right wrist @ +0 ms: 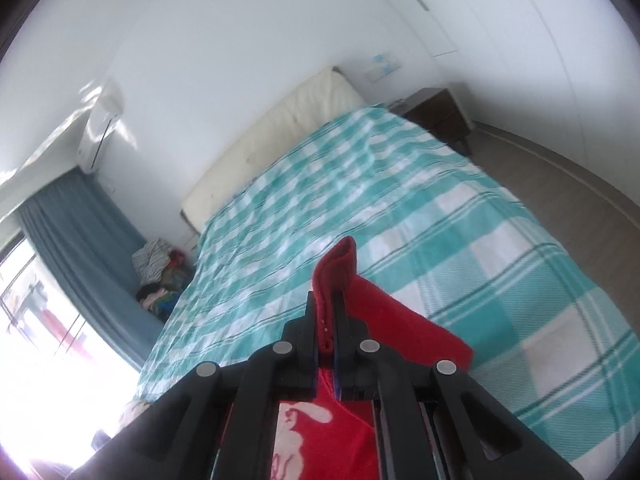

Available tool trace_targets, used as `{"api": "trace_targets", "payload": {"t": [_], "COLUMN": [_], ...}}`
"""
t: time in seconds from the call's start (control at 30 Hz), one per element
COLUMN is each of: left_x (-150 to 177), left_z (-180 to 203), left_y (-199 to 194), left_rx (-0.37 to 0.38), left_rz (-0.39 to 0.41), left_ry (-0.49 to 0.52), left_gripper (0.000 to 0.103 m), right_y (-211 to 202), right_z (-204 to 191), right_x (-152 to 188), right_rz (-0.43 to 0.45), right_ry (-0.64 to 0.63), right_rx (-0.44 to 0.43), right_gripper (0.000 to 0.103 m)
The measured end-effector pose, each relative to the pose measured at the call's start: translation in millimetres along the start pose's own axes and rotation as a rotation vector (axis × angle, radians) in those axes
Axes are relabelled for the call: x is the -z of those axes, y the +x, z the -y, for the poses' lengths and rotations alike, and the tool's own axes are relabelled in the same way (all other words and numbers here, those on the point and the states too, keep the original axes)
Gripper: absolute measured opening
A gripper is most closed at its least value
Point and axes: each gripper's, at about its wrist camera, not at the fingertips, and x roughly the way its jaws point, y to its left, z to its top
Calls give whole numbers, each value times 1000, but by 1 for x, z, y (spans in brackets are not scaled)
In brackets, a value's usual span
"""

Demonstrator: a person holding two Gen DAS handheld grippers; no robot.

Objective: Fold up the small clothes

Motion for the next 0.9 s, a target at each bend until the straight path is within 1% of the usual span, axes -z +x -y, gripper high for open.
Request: {"api": "trace_targets", "payload": {"t": [0.07, 0.17, 0.23, 0.37, 0.4, 0.43, 0.47, 0.5, 0.53, 0.6, 0.63, 0.67, 0.73, 0.8, 0.83, 0.9], "left_x": [-2, -4, -6, -8, -8, -8, -8, -8, -8, -9, -8, -8, -7, -4, -3, -1], "left_z": [-5, -13, -18, -23, -23, -23, -23, -24, -24, -24, -23, -21, -18, -14, -11, -6], "left_y": [2, 6, 8, 11, 11, 11, 11, 11, 12, 12, 12, 12, 13, 14, 13, 13], "left_rx": [3, 2, 1, -11, -11, -11, -10, -6, -3, 3, 7, 13, 33, 49, 55, 65], "left_rz": [-11, -26, -34, -36, -37, -37, -38, -40, -41, -40, -40, -44, -58, -72, -76, -82], "left_ry": [-26, -65, -91, -113, -111, -109, -107, -108, -106, -104, -101, -97, -85, -71, -63, -46], "left_gripper": [97, 97, 97, 97, 97, 97, 97, 97, 97, 97, 97, 97, 98, 98, 98, 99], "right_y": [33, 87, 121, 179, 193, 207, 219, 223, 222, 210, 202, 192, 168, 140, 125, 95], "right_z": [-44, -95, -117, -136, -136, -133, -131, -130, -129, -125, -121, -115, -93, -62, -45, -5], "right_x": [14, 46, 72, 134, 149, 165, 179, 191, 200, 207, 205, 200, 183, 162, 150, 132], "right_rz": [-61, -159, -223, -344, -389, -456, -518, -550, -564, -571, -562, -549, -513, -450, -415, -340], "right_ry": [-70, -165, -220, -308, -314, -305, -281, -256, -236, -234, -239, -235, -213, -194, -181, -154], "right_rx": [-32, -50, -50, -54, -72, -100, -138, -172, -210, -256, -256, -248, -228, -181, -148, -44], "right_gripper": [5, 5, 5, 5, 9, 16, 25, 44, 48, 48, 49, 49, 55, 57, 60, 63]}}
